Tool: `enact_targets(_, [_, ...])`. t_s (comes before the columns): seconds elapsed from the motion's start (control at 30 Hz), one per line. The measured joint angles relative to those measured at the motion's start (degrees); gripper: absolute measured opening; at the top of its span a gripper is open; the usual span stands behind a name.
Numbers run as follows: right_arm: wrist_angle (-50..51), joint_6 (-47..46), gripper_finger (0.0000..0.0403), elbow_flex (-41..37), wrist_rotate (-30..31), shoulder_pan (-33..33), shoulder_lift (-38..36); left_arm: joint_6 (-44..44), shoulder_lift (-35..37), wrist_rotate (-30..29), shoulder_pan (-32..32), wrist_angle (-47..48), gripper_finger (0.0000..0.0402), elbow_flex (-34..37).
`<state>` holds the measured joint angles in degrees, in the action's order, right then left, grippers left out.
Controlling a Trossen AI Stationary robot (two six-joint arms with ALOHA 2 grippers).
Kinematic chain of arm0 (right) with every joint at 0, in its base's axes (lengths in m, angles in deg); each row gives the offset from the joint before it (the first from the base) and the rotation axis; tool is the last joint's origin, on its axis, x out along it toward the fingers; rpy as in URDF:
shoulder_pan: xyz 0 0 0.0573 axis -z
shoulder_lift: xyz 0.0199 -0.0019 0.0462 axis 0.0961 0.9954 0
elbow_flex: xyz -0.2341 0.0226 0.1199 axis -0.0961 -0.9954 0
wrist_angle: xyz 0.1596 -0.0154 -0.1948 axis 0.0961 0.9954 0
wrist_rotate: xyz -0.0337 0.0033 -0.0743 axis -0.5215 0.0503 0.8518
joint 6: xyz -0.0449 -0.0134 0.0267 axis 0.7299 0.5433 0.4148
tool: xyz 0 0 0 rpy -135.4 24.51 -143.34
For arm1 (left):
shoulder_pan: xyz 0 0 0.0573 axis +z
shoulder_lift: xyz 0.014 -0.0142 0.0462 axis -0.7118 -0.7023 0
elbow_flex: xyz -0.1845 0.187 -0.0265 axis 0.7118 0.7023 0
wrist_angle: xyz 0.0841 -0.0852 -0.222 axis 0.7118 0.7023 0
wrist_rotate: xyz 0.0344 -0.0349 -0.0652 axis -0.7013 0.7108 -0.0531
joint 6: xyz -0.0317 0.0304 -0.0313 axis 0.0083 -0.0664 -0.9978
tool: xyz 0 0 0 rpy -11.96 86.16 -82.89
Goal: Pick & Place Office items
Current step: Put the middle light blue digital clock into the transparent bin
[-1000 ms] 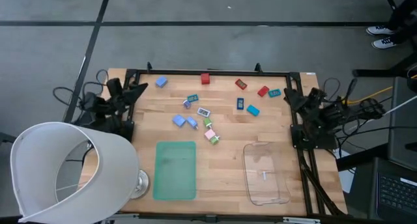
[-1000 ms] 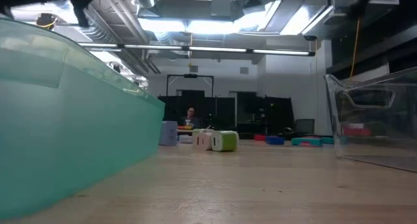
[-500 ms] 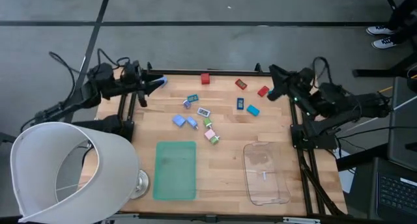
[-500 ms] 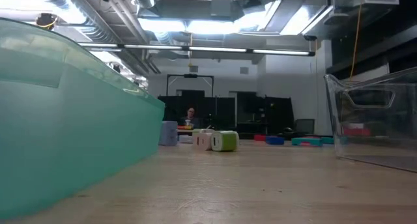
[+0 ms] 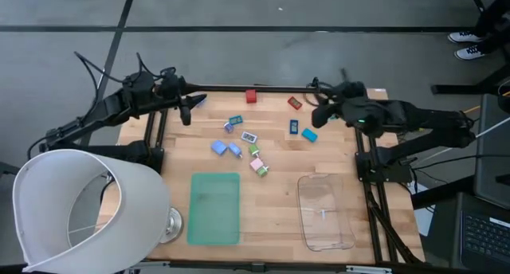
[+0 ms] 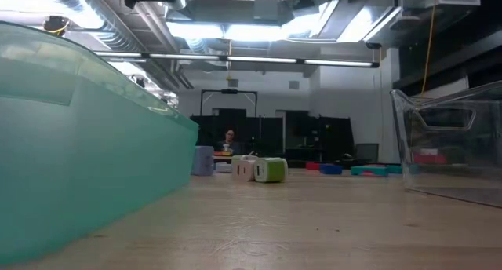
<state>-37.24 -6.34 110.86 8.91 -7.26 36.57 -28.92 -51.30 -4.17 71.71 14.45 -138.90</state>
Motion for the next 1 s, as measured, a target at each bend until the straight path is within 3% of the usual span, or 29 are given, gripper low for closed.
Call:
enact_targets(0.23, [10.32,1.39,0.0219,-0.02,-16.38,8.54,8.19,0.52,-2.94,-1.13,0.0,1.3,0.0235,0.0])
enact_targets(0.47, [9.85,10.49,0.0263,-2.42,-25.38,15.49,17.94,-1.34,-6.16,-1.11,0.0,1.3,0.0251,0.02])
enact_targets(0.53, [5.98,12.64,0.0268,-5.85,-29.54,17.45,19.64,-1.38,-6.8,-1.11,0.0,1.31,0.0251,0.02])
enact_targets(0.73, [-3.06,12.75,0.0262,-16.76,-33.93,21.22,20.56,-3.74,-7.39,-0.14,0.0,1.27,0.0251,0.02])
enact_targets(1.0, [-11.33,13.35,0.0248,-25.22,-43.67,24.2,19.53,-5.93,-7.39,0.83,0.0,1.29,0.0251,0.02])
